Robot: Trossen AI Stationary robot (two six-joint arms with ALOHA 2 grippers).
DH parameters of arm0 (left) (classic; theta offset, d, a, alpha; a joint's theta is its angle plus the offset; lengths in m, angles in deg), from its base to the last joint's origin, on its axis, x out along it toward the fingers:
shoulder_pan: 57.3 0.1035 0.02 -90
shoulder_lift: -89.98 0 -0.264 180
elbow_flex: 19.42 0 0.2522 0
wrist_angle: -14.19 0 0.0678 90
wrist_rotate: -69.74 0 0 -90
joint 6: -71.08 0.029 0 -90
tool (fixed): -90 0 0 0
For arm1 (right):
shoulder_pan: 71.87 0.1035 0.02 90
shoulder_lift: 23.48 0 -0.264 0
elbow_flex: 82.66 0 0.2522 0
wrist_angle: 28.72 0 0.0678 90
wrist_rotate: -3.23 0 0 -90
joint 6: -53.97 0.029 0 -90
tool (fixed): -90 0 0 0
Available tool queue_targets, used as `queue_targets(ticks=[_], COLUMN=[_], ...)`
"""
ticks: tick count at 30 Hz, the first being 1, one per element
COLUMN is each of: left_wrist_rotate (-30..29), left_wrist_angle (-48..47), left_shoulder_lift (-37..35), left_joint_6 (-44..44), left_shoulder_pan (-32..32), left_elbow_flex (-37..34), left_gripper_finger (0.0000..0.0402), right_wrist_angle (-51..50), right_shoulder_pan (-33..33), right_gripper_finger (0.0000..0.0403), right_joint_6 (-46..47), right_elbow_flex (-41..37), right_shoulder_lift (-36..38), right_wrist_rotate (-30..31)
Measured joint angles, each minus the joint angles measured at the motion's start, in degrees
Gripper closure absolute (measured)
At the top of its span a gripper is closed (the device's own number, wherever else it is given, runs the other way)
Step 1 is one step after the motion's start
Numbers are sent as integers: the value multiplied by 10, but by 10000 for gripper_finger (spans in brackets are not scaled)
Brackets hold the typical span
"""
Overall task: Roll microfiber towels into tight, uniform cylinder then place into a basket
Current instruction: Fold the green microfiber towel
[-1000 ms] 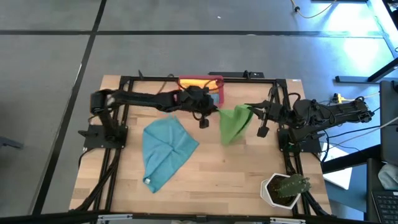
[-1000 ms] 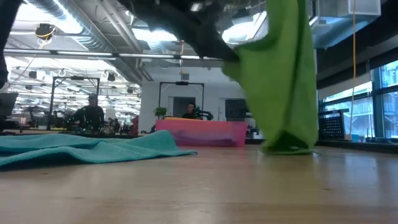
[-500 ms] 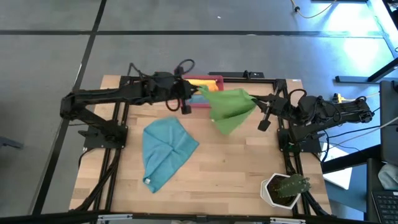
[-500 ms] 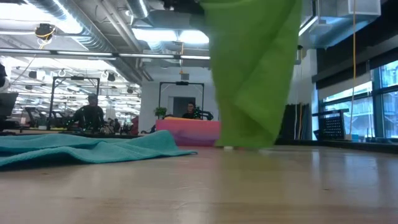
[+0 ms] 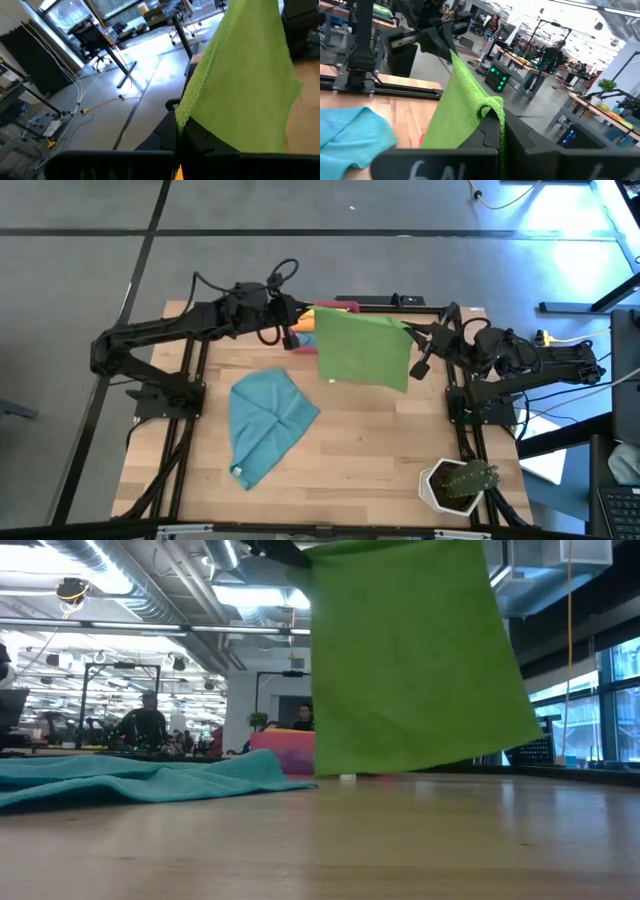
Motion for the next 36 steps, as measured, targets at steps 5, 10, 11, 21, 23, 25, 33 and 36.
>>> queue_targets(ticks=[5, 10, 11, 21, 23, 25, 33, 36], left_wrist_rotate=[0, -1, -2, -2, -3, -8, -30, -20], left_wrist_angle=[-12, -56, -70, -92, -103, -106, -182, -218], left_shoulder_lift=[-14, -26, -31, -58, -61, -61, -44, -20], left_joint_6=[-2, -9, -15, -38, -47, -52, -108, -138], left_shoulder_pan=[-8, -46, -55, -184, -204, -221, -193, -162], left_elbow_flex=[1, 0, 0, 12, 28, 44, 52, 32], left_gripper_finger=[401, 402, 402, 401, 401, 401, 401, 401], right_wrist_angle=[-36, -91, -92, -39, -21, -8, -131, -207], right_shoulder_pan=[-2, 0, 1, 62, 73, 78, 75, 67], right_gripper_finger=[397, 397, 397, 397, 397, 397, 397, 397], right_joint_6=[17, 91, 106, 171, 177, 192, 273, 313], right_elbow_flex=[0, 0, 0, 0, 0, 0, -3, -3], right_shoulder_lift=[0, -1, -1, 5, 7, 13, 22, 11], right_wrist_rotate=[-2, -35, -48, -225, -226, -226, -149, -102])
